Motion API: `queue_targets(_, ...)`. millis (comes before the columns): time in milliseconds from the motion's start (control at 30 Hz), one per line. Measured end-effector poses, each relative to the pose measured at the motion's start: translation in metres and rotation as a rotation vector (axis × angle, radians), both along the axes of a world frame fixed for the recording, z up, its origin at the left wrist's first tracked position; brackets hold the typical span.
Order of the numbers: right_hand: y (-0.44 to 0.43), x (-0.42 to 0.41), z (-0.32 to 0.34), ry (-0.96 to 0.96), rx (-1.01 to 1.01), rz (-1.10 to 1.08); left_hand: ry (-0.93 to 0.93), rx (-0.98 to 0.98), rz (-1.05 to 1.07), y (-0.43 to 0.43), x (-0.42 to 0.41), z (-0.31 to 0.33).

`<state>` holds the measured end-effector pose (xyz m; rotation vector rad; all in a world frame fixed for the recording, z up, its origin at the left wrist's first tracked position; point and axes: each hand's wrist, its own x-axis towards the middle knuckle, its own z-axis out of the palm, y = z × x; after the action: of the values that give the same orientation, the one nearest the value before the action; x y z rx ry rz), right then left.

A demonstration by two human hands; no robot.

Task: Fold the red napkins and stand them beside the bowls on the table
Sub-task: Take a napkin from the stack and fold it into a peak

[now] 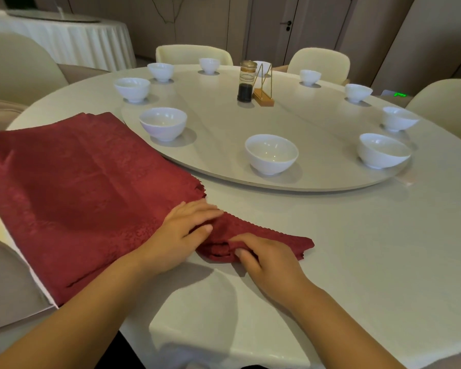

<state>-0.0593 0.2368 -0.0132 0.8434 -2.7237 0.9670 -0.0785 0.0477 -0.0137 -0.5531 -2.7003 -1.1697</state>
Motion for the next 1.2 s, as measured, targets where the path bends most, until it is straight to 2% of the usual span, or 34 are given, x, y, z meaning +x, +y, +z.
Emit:
queue_targets(67, 0.002, -0.001, 0.003, -0.044, -0.042, 0.004, -0.084, 0.053, -0.103, -0.001, 0.014, 0.008)
queue_targets(133, 0.005, -0.003, 0.008, -0.122, -0.092, -0.005, -0.090, -0.015, -0.168, -0.002, 0.023, 0.008)
queue_targets(233, 0.007, -0.003, 0.018, -0.199, -0.165, -0.006, 0.056, -0.134, -0.098, -0.002, 0.022, -0.003)
queue_targets(333, 0.007, -0.004, 0.032, -0.171, -0.270, 0.001, 0.120, -0.118, 0.007, 0.002, 0.015, -0.003)
queue_targets(400, 0.008, -0.006, 0.043, -0.161, -0.316, -0.007, 0.061, -0.065, 0.015, 0.007, 0.012, 0.003)
queue_targets(533, 0.009, -0.010, 0.059, -0.144, -0.426, -0.030, -0.052, 0.200, 0.059, 0.020, 0.005, 0.016)
queue_targets(667, 0.011, -0.013, 0.056, -0.157, -0.418, -0.033, -0.041, 0.288, 0.144, 0.028, -0.005, 0.011)
queue_targets(733, 0.011, -0.016, 0.049, -0.123, -0.359, -0.052, 0.008, 0.263, 0.165, 0.031, -0.010, 0.004)
queue_targets(800, 0.011, -0.017, 0.042, -0.087, -0.330, -0.072, 0.061, 0.157, 0.176, 0.033, -0.013, -0.003)
queue_targets(933, 0.014, -0.022, 0.034, -0.069, -0.409, -0.114, 0.116, 0.016, 0.159, 0.035, -0.013, -0.009)
queue_targets(1200, 0.011, -0.031, 0.023, -0.027, -0.547, -0.156, 0.116, 0.022, 0.096, 0.026, -0.018, -0.016)
